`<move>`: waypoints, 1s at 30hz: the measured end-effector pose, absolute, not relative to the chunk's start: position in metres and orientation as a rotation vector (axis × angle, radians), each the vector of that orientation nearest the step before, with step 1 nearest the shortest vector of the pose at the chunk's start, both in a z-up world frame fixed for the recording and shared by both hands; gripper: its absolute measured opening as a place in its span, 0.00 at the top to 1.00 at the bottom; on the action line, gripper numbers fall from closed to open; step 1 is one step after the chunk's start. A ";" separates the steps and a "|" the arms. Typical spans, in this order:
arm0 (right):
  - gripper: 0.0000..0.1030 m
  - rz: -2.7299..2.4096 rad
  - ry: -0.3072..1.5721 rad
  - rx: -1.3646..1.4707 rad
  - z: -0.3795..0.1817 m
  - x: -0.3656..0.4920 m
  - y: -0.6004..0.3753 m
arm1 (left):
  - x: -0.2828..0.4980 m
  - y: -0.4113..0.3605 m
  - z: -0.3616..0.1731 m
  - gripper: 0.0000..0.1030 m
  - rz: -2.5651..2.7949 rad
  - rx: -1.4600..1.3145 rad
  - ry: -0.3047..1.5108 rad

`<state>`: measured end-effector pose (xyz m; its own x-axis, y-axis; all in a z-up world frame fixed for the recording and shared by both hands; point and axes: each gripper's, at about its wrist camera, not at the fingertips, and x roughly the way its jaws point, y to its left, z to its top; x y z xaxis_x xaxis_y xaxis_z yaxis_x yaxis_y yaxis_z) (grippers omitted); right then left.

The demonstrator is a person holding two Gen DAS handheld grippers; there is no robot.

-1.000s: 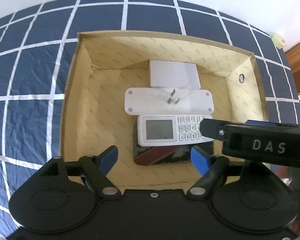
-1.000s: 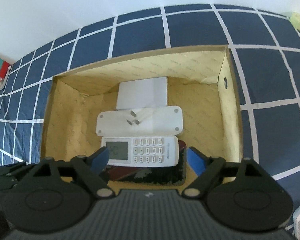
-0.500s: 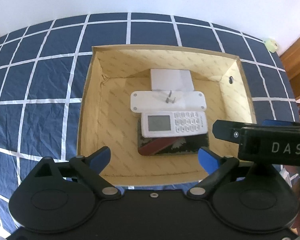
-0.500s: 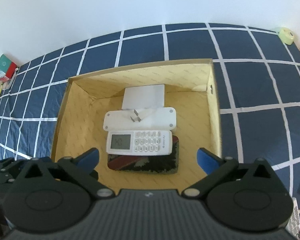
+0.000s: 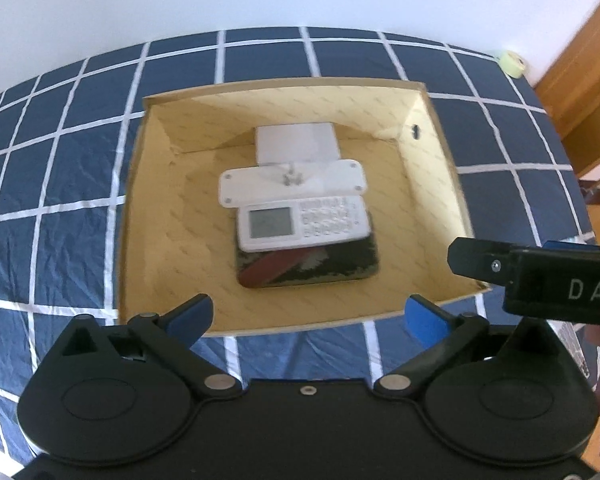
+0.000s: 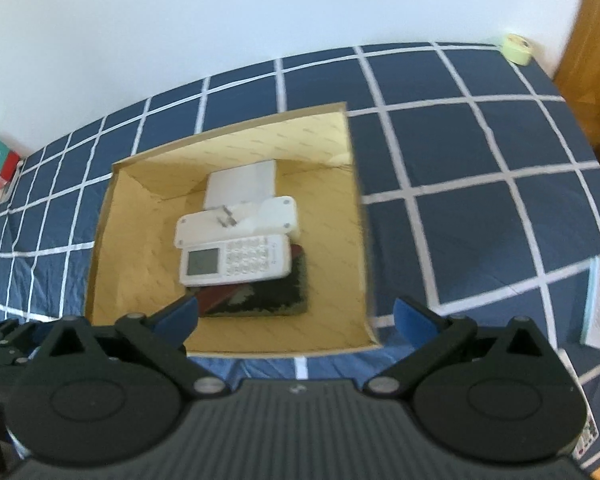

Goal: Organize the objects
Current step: 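Raise the right gripper and move it to the white TV remote with coloured buttons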

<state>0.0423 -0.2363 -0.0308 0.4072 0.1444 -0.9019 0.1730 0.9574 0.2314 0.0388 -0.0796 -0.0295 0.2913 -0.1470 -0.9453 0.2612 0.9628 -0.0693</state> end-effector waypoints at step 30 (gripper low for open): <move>0.00 -0.492 1.083 0.683 -0.074 -0.092 -0.447 | -0.031 -0.321 -0.076 0.00 -0.742 0.483 1.263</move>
